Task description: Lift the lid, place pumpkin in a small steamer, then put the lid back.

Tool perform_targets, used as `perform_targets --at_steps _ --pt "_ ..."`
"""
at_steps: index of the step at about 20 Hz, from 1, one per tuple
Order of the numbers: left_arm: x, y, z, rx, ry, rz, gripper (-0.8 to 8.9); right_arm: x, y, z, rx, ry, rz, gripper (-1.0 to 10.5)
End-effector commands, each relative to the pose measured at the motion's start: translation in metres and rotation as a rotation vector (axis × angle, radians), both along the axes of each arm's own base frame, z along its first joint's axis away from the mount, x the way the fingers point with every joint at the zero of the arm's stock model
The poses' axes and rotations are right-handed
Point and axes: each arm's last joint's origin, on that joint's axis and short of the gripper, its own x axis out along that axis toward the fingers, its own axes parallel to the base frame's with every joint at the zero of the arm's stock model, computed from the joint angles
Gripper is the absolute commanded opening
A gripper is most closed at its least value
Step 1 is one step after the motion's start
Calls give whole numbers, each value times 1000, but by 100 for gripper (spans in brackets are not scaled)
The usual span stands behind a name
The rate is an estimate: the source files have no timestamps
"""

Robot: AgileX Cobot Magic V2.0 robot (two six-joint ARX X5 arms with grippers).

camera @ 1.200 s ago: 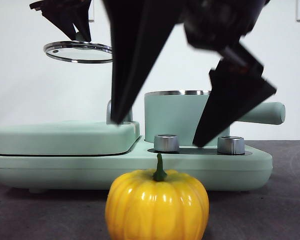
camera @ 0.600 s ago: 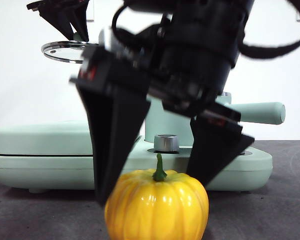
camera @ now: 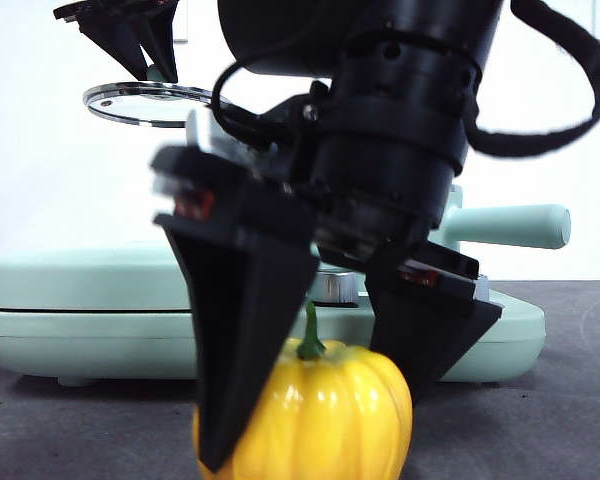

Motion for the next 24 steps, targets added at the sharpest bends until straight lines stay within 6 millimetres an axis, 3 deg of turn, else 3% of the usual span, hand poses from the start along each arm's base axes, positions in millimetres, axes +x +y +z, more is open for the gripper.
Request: perform_targets --at_steps 1,8,13,18,24 --pt "-3 0 14 -20 -58 -3 17 3 10 18 11 11 21 298" --pt "-4 0 13 -25 -41 6 17 16 19 103 30 -46 92 299" --pt "-5 0 12 -39 -24 24 17 41 -3 156 -3 -164 23 298" --pt "-5 0 12 -46 -22 28 17 75 -34 183 29 -228 -75 299" --pt "-5 0 12 -46 -23 28 17 112 -62 179 25 -265 -170 299"
